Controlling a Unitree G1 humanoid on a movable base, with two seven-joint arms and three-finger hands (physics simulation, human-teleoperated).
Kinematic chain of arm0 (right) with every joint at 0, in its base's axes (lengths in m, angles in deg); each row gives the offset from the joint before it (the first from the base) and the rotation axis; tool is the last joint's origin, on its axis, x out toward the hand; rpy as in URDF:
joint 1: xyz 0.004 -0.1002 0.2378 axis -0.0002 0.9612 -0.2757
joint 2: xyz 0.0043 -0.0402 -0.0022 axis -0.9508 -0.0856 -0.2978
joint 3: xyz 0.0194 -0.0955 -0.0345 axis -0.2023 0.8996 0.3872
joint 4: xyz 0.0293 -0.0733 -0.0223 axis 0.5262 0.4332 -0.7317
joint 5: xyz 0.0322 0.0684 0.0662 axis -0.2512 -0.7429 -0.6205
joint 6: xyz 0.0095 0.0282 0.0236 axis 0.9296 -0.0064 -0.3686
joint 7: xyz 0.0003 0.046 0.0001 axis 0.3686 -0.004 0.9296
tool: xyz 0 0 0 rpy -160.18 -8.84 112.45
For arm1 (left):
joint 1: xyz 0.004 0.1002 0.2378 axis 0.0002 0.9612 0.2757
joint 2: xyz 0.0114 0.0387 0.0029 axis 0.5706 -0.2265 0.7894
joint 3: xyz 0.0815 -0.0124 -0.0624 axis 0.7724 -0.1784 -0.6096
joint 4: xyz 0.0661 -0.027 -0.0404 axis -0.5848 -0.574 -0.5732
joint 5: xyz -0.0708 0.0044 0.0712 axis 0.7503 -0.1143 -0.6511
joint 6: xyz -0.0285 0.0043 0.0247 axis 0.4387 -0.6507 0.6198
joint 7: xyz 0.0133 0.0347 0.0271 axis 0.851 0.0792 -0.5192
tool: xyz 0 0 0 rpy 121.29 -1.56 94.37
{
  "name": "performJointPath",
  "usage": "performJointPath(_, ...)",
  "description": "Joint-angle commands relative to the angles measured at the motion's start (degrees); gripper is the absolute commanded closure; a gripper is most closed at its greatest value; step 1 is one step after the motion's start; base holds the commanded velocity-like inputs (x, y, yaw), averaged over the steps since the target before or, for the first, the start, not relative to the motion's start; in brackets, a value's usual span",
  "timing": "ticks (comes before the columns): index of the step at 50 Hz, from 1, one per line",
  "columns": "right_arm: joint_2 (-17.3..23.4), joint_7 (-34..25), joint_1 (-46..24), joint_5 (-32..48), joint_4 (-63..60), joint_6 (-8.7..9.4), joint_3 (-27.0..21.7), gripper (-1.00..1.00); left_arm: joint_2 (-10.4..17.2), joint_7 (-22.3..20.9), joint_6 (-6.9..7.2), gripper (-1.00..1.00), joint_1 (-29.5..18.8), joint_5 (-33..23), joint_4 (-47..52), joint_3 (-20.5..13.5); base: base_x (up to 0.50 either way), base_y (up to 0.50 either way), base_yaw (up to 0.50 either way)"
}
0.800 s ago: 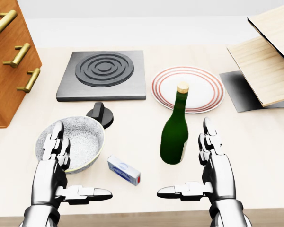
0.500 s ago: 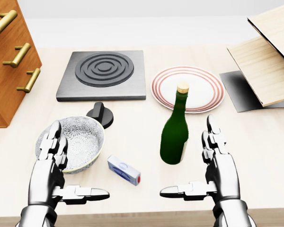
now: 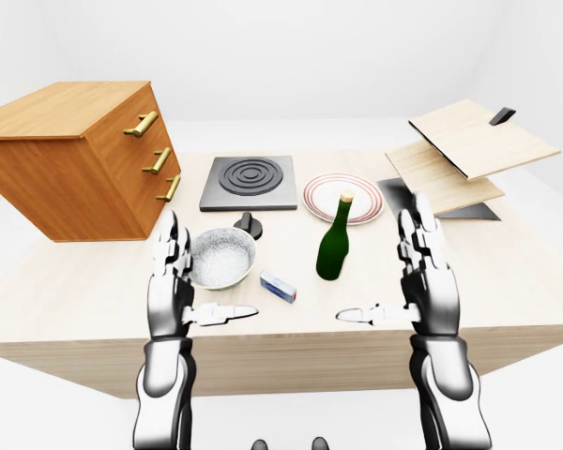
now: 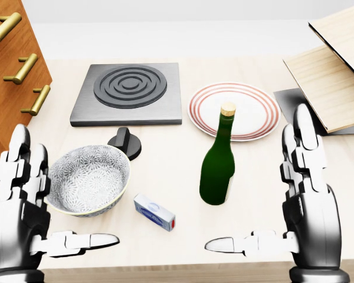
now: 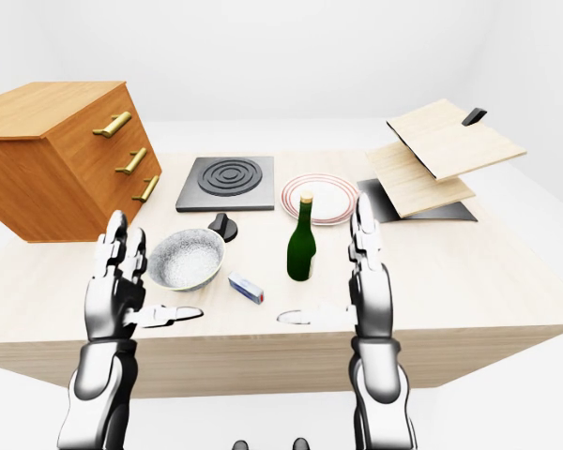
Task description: Put the bowl on the top of the cabinet.
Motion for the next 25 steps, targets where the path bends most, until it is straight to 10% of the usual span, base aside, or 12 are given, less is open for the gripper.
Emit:
performJointPath(1, -0.2, 1.0, 3.3, 3.7, -8.4, 0.0, 1.1, -1.0, -0.5, 0.4, 0.0, -1.0, 2.7, 0.1, 6.9, -0.6, 0.0, 0.0, 0.0)
performJointPath(25, -0.1, 0.9, 3.4, 4.8, -9.0, 0.0, 1.5, -1.0, -0.4, 0.6, 0.0, -1.0, 2.2, -0.8, 5.2, -0.4, 0.0, 0.39, 0.0)
